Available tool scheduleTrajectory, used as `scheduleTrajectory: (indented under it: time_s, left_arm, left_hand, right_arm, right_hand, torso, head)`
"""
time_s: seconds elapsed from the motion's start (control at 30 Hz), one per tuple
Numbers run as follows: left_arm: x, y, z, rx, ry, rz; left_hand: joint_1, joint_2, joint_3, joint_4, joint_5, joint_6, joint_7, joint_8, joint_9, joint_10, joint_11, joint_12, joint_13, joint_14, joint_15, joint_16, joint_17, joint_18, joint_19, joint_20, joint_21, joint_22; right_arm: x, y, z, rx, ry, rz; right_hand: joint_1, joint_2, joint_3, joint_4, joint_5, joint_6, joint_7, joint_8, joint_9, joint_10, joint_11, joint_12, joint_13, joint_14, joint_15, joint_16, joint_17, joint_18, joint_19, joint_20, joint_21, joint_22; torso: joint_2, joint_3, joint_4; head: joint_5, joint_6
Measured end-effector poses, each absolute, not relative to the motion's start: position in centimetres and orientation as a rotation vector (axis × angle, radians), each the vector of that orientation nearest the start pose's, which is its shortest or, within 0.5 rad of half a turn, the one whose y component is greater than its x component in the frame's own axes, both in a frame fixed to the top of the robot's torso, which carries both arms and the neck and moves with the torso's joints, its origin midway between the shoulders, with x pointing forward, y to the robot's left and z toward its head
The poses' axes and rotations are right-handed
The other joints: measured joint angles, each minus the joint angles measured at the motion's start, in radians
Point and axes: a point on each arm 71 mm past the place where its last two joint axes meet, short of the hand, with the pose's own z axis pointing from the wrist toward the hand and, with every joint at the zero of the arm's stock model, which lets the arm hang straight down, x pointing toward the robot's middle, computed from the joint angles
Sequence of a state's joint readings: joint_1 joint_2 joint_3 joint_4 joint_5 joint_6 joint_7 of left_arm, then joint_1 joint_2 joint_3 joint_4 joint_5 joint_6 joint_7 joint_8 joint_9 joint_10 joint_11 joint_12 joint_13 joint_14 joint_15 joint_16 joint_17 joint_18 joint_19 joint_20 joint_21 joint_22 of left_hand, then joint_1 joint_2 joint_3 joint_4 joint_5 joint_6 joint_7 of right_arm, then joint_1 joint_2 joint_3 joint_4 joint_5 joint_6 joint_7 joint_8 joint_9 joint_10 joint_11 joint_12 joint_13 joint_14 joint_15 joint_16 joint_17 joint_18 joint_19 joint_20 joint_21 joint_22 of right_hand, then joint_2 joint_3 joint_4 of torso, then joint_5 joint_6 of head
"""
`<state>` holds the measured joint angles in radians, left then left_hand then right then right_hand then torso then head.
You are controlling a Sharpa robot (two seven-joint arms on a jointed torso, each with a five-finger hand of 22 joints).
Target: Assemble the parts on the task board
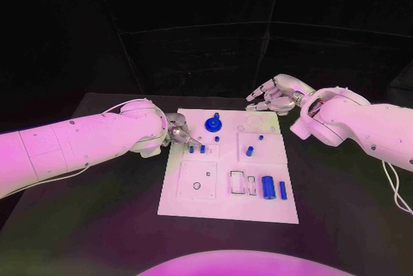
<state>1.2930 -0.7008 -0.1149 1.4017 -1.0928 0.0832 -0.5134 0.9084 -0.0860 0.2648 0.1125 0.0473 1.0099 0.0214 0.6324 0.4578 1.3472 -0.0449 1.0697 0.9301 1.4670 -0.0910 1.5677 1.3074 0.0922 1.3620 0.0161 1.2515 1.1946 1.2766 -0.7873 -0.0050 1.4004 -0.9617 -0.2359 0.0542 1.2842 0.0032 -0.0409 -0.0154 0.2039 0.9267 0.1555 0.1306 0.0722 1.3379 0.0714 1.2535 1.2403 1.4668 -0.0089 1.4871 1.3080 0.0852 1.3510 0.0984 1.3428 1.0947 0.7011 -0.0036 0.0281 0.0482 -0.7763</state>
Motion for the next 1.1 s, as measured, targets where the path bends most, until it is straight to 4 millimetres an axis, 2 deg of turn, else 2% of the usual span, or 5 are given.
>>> scheduleTrajectory:
  time_s: [0.4,0.53,0.67,0.87,1.1]
  left_arm:
    - [50.4,19.3,-20.5,-0.224,2.198,-0.411]
    - [50.7,19.2,-20.1,-0.261,2.164,-0.462]
    - [51.2,18.1,-19.8,-0.275,2.112,-0.583]
    - [52.1,15.8,-19.3,-0.201,1.993,-0.754]
    - [52.5,14.0,-19.3,-0.039,1.871,-0.819]
  left_hand:
    - [0.052,0.042,-0.115,0.049,0.0,-0.1,0.045,-0.05,-0.031,-0.134,0.034,-0.196,-0.227,-0.002,0.013,-0.017,0.0,0.0,-0.033,0.018,-0.063,-0.057]
    - [0.163,0.065,-0.133,0.026,0.005,-0.178,0.079,-0.082,-0.058,-0.246,0.069,-0.269,-0.287,-0.001,0.046,-0.11,-0.014,0.05,-0.162,0.04,-0.249,-0.242]
    - [0.327,0.085,-0.097,-0.041,0.007,-0.237,0.108,-0.127,-0.103,-0.413,0.104,-0.379,-0.363,-0.146,0.079,-0.381,-0.345,0.071,-0.313,0.07,-0.457,-0.408]
    - [0.475,0.02,-0.038,-0.147,0.007,-0.221,0.128,-0.208,-0.202,-0.447,0.132,-0.551,-0.548,-0.211,0.097,-0.565,-0.566,0.071,-0.321,0.1,-0.548,-0.474]
    - [0.483,-0.01,-0.001,-0.189,0.007,-0.16,0.125,-0.285,-0.285,-0.414,0.133,-0.638,-0.676,-0.162,0.099,-0.547,-0.556,0.071,-0.278,0.097,-0.562,-0.489]
  right_arm:
    - [52.4,-20.6,-14.4,0.211,1.686,0.966]
    - [52.4,-20.6,-14.4,0.211,1.685,0.965]
    - [52.4,-20.6,-14.4,0.211,1.685,0.964]
    - [52.4,-20.5,-14.5,0.21,1.685,0.966]
    - [52.4,-20.4,-14.4,0.209,1.685,0.969]
  right_hand:
    - [0.0,0.0,0.0,0.0,0.0,0.0,0.0,0.0,0.0,0.0,0.0,0.0,0.0,0.0,0.0,0.0,0.0,0.0,0.0,0.0,0.0,-0.001]
    - [0.0,0.0,0.0,0.0,0.0,0.0,0.0,0.0,0.0,0.0,0.0,0.0,-0.001,0.0,0.0,0.0,0.0,0.0,0.0,0.0,-0.004,-0.002]
    - [0.0,0.0,0.0,0.0,0.0,0.0,0.0,0.0,0.0,-0.004,-0.004,0.0,-0.002,0.0,0.0,0.0,0.0,0.0,0.0,0.0,-0.005,-0.005]
    - [0.0,0.0,0.0,0.0,0.0,0.0,0.0,0.0,0.0,-0.004,-0.004,0.0,-0.002,0.0,0.0,0.0,0.0,0.0,0.0,0.0,-0.004,-0.005]
    - [0.0,0.0,0.0,0.0,0.0,0.0,0.0,0.0,0.0,-0.004,-0.004,0.0,-0.002,0.0,0.0,0.0,0.0,0.0,0.0,0.0,-0.004,-0.005]
  torso:
    - [-0.001,-0.0004,0.0008]
    - [-0.001,0.0004,0.0002]
    - [-0.001,0.0008,0.0002]
    - [0.0,0.0008,-0.0001]
    - [0.001,0.0004,-0.0016]
  head:
    - [-0.005,0.003]
    - [-0.005,0.007]
    - [-0.011,0.011]
    - [-0.013,0.017]
    - [-0.018,0.022]
